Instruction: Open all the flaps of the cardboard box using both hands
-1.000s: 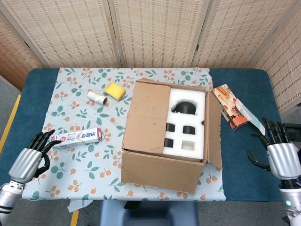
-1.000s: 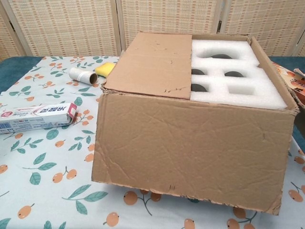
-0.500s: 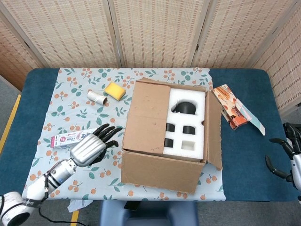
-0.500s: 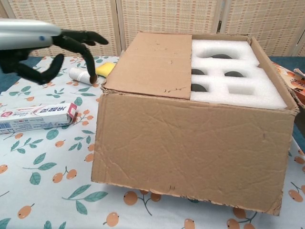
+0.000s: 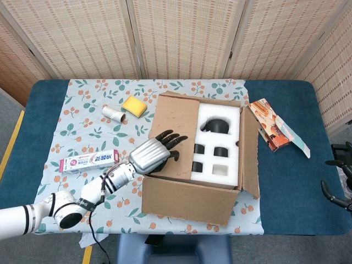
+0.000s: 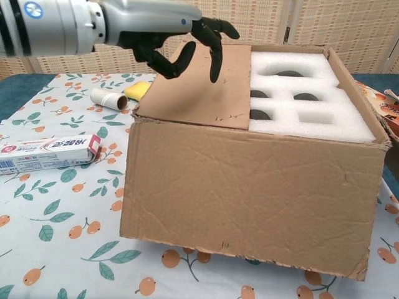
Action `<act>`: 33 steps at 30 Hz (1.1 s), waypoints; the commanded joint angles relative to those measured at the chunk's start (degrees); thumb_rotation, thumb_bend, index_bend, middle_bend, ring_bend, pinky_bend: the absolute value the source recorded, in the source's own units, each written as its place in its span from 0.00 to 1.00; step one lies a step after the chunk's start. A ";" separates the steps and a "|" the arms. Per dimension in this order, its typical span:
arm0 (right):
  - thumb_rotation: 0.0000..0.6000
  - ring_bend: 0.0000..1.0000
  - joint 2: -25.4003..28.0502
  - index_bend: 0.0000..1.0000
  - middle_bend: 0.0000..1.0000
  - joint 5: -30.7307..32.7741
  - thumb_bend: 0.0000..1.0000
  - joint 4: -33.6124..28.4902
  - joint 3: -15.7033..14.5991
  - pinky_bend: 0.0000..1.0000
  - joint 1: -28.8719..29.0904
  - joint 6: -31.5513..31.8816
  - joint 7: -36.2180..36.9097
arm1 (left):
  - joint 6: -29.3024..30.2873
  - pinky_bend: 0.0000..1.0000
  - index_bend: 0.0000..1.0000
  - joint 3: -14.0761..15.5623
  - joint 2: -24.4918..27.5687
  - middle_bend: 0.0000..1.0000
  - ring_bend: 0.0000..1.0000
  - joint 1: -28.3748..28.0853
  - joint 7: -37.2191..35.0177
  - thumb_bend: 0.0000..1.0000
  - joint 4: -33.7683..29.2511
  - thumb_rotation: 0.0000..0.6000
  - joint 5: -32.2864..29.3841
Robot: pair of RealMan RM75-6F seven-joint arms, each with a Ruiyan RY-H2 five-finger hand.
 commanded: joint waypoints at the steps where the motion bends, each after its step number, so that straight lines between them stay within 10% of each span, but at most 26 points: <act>1: 0.58 0.00 0.38 0.31 0.00 0.04 0.47 0.47 0.18 0.00 0.28 -1.17 1.40 | -2.20 0.00 0.43 0.01 -2.53 0.00 0.00 -3.56 2.29 1.00 3.47 1.00 -2.56; 33: 0.58 0.00 1.50 0.31 0.00 1.11 0.47 3.48 1.87 0.00 1.79 -6.94 8.99 | -7.85 0.00 0.46 2.16 -12.42 0.00 0.00 -18.96 0.78 1.00 18.60 1.00 -12.24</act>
